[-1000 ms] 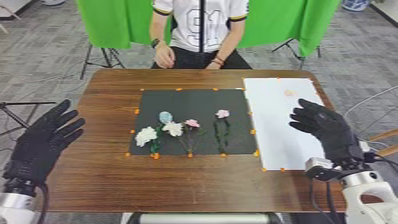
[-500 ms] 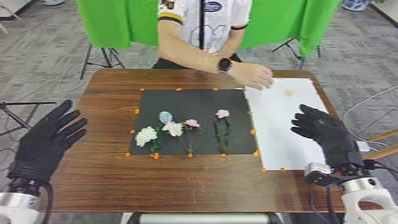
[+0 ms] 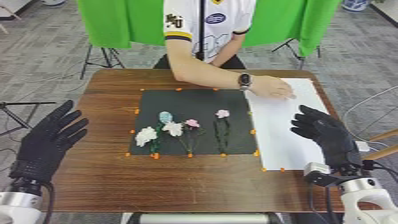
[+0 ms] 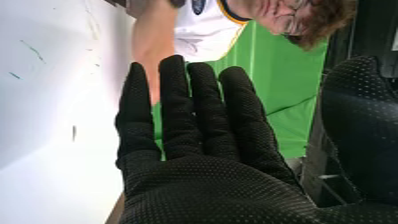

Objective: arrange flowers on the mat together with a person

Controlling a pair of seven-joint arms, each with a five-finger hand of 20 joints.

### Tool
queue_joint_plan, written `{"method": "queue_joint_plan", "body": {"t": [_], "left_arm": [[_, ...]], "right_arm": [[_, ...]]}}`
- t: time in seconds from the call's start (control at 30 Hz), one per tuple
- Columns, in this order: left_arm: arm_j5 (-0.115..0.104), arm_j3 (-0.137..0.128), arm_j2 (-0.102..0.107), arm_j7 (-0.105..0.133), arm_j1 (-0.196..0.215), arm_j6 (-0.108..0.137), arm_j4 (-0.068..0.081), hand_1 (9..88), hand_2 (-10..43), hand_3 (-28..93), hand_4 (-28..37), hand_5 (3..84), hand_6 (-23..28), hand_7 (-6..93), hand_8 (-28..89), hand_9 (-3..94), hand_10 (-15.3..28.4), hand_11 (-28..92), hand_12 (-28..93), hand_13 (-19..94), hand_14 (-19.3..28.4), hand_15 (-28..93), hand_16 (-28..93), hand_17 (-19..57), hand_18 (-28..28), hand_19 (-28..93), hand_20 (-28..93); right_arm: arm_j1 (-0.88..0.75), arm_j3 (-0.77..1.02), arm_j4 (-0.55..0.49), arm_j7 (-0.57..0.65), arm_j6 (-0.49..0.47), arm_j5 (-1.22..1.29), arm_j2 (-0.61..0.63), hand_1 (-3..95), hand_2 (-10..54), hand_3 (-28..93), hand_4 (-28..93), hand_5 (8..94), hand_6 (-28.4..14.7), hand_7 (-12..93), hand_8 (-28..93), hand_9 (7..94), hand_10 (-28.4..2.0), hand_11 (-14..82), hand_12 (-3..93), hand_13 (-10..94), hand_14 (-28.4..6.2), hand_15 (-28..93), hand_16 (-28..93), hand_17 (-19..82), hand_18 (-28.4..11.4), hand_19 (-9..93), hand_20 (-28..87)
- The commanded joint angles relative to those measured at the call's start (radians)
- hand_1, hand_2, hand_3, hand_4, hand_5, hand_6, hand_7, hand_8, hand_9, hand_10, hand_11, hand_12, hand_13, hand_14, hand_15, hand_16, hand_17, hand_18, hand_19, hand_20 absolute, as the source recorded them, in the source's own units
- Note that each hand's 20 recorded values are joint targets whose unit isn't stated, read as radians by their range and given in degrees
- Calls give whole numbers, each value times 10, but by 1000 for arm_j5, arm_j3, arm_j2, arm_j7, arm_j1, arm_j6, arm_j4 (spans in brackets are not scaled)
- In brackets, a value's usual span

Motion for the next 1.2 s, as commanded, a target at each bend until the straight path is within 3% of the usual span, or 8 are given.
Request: {"method": "queue_joint_plan", "body": {"t": [0.03, 0.53, 0.7, 0.93, 1.07, 1.1, 1.13, 1.2], "left_arm": [[-2, 14, 5, -11, -1, -11, 11, 258, -27, 698, -254, 312, 29, 140, -73, 271, 111, 137, 194, 223, 146, 216, 43, -84, 220, 427, 96], [-1, 5, 19, -27, -6, -13, 12, 258, -27, 699, -254, 312, 28, 139, -73, 272, 111, 138, 193, 222, 146, 216, 42, -83, 221, 427, 96], [-3, 0, 6, -23, 15, -1, 5, 257, -27, 699, -253, 312, 29, 139, -73, 272, 110, 137, 193, 222, 147, 216, 42, -84, 221, 427, 96], [-5, -1, 24, -26, -8, -5, 10, 258, -27, 698, -254, 312, 29, 139, -73, 272, 110, 137, 194, 223, 146, 216, 42, -83, 220, 427, 96], [-5, 4, -1, -33, 23, 5, 0, 258, -26, 698, -253, 312, 28, 139, -73, 272, 111, 137, 194, 223, 146, 216, 42, -83, 220, 427, 96], [-3, 7, 4, -17, 10, -7, 10, 258, -26, 697, -254, 312, 29, 139, -73, 273, 111, 138, 194, 223, 146, 215, 42, -83, 221, 427, 96], [6, -5, -2, -34, 7, -18, 9, 258, -27, 698, -254, 313, 29, 138, -73, 273, 111, 138, 194, 223, 146, 215, 42, -83, 221, 427, 96], [-5, 0, 19, -23, -6, -6, 12, 258, -27, 699, -253, 313, 29, 138, -73, 273, 111, 138, 194, 223, 146, 216, 42, -83, 221, 427, 95]], "right_arm": [[-5, -15, -13, 4, 17, -3, 1, 202, -5, 856, -226, 423, -72, 123, -76, 413, -145, 131, 257, 344, -120, 227, 313, 121, -198, 456, 302], [0, -29, -13, 8, 27, -3, 5, 204, -3, 857, -225, 425, -72, 124, -77, 415, -145, 132, 256, 343, -120, 229, 310, 120, -198, 458, 302], [-2, -34, -13, 15, 20, -2, 4, 204, -3, 856, -226, 425, -71, 124, -77, 415, -145, 131, 256, 343, -120, 230, 310, 120, -198, 458, 302], [4, -40, -14, -2, 27, -3, -5, 203, -3, 856, -226, 421, -68, 129, -76, 415, -145, 131, 256, 344, -120, 231, 310, 120, -198, 458, 302], [-8, -41, -18, 26, 23, 5, 5, 202, -2, 856, -226, 418, -65, 132, -76, 414, -145, 131, 256, 344, -121, 231, 310, 120, -199, 459, 302], [-1, -46, -13, 6, 22, 1, 1, 202, -2, 856, -225, 418, -65, 133, -77, 414, -146, 130, 256, 344, -121, 231, 310, 120, -199, 459, 302], [-1, -45, -13, 10, 7, -3, -5, 202, -2, 856, -225, 418, -65, 133, -77, 414, -146, 130, 256, 344, -121, 231, 310, 120, -199, 459, 302], [1, -50, -14, 6, 18, -5, -7, 203, -3, 855, -226, 417, -65, 134, -77, 414, -145, 130, 256, 344, -120, 231, 309, 120, -198, 458, 301]]}}
